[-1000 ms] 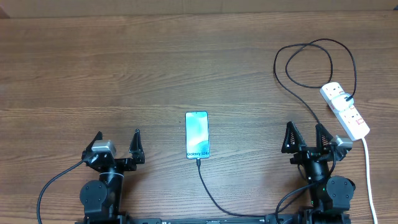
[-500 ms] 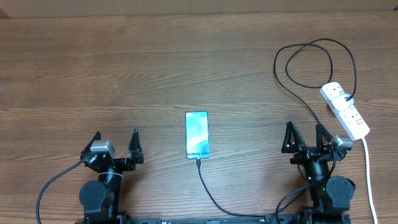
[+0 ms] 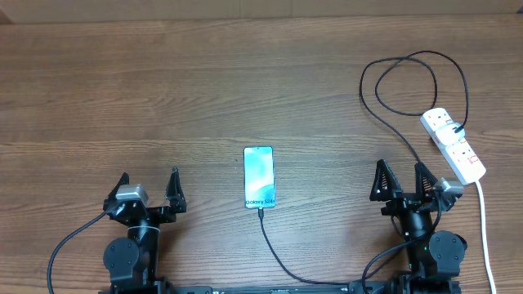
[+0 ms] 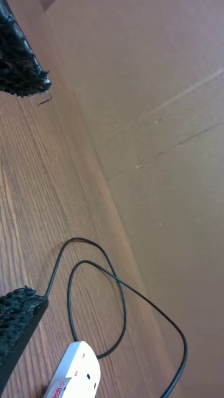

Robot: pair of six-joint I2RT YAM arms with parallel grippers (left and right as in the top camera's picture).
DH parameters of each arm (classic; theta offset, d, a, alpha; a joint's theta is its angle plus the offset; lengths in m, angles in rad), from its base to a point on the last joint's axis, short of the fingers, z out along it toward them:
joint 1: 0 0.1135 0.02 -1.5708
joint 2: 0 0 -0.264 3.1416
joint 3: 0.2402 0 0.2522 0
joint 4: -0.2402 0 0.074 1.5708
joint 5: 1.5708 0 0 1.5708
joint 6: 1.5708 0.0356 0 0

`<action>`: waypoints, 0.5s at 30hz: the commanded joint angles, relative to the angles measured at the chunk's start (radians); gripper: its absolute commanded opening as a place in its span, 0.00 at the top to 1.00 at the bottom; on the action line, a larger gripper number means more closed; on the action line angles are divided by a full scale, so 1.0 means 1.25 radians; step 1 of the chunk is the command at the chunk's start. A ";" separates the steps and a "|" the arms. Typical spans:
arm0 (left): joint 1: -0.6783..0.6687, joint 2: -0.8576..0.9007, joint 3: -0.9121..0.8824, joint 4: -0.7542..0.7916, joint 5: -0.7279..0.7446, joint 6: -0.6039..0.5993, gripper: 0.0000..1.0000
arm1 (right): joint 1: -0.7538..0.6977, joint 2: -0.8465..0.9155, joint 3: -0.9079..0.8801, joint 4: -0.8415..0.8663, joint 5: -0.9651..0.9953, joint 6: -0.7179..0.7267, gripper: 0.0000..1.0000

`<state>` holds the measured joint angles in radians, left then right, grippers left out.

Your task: Plug charger to phone and switch on socket

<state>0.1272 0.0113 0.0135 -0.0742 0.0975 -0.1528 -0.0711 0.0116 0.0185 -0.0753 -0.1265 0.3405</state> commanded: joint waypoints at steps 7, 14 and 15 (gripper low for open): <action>0.009 -0.006 -0.007 0.003 -0.003 0.015 0.00 | 0.004 -0.007 -0.009 0.004 -0.002 0.002 0.00; 0.009 -0.005 -0.007 0.003 -0.003 0.014 0.00 | 0.004 -0.007 -0.009 0.004 -0.002 0.002 0.00; 0.009 -0.005 -0.007 0.003 -0.002 0.014 0.00 | 0.004 -0.007 -0.009 0.004 -0.002 0.002 0.00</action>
<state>0.1272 0.0113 0.0135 -0.0742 0.0971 -0.1528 -0.0711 0.0116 0.0185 -0.0753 -0.1268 0.3405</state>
